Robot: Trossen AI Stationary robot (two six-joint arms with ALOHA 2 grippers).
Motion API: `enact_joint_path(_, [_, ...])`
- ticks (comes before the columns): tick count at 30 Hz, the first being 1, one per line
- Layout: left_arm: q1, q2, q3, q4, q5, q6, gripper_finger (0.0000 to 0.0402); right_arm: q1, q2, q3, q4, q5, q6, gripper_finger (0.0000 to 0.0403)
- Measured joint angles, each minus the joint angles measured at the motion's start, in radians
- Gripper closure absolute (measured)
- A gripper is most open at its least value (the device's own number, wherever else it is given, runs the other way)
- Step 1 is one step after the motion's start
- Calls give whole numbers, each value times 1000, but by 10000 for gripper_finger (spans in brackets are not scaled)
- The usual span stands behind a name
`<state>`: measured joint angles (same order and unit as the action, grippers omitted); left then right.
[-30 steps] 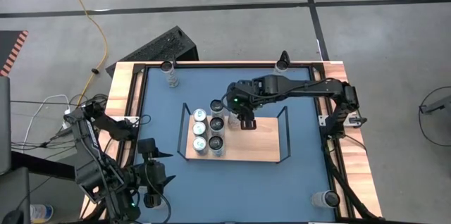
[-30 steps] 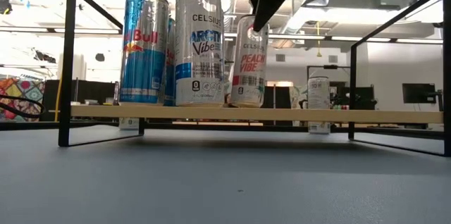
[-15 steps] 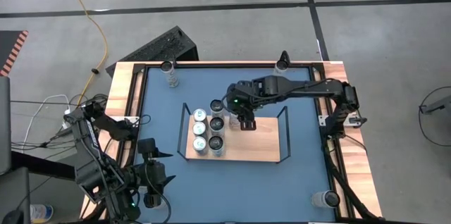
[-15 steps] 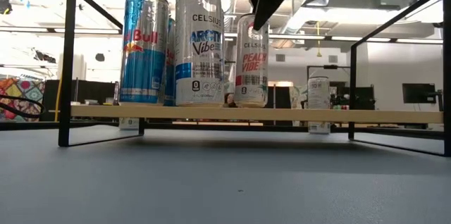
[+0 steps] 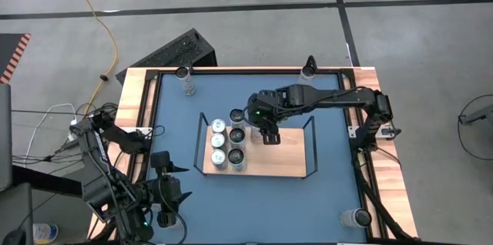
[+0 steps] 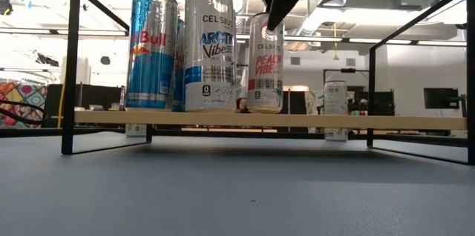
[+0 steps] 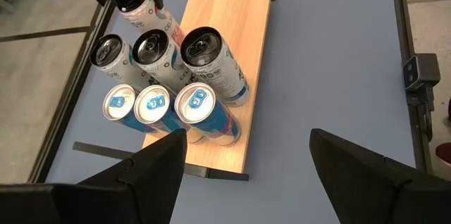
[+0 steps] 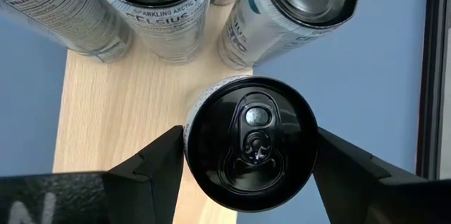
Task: Place canned beverage on shelf
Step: Put the top pink soda can on the shelf
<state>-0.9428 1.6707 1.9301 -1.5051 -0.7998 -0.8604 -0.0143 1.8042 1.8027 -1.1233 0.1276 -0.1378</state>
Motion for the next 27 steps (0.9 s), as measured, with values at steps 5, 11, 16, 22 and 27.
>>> enact_joint_path(5, [0, 0, 0, 0, 0, 0, 115, -3, 0, 0, 6, 0, -2, 136])
enact_joint_path(11, [0, 0, 0, 0, 0, -10, 115, -14, 0, 0, 6, 1, -17, 137])
enact_joint_path(16, [0, 0, 0, 0, 0, -14, 115, -15, 1, 1, 16, 1, -23, 137])
enact_joint_path(22, [0, 0, 0, 0, 0, -15, 115, -14, 53, 3, 21, 2, -28, 137])
enact_joint_path(27, [0, 0, 0, 0, 7, -15, 115, -15, 60, 6, 13, 6, -53, 137])
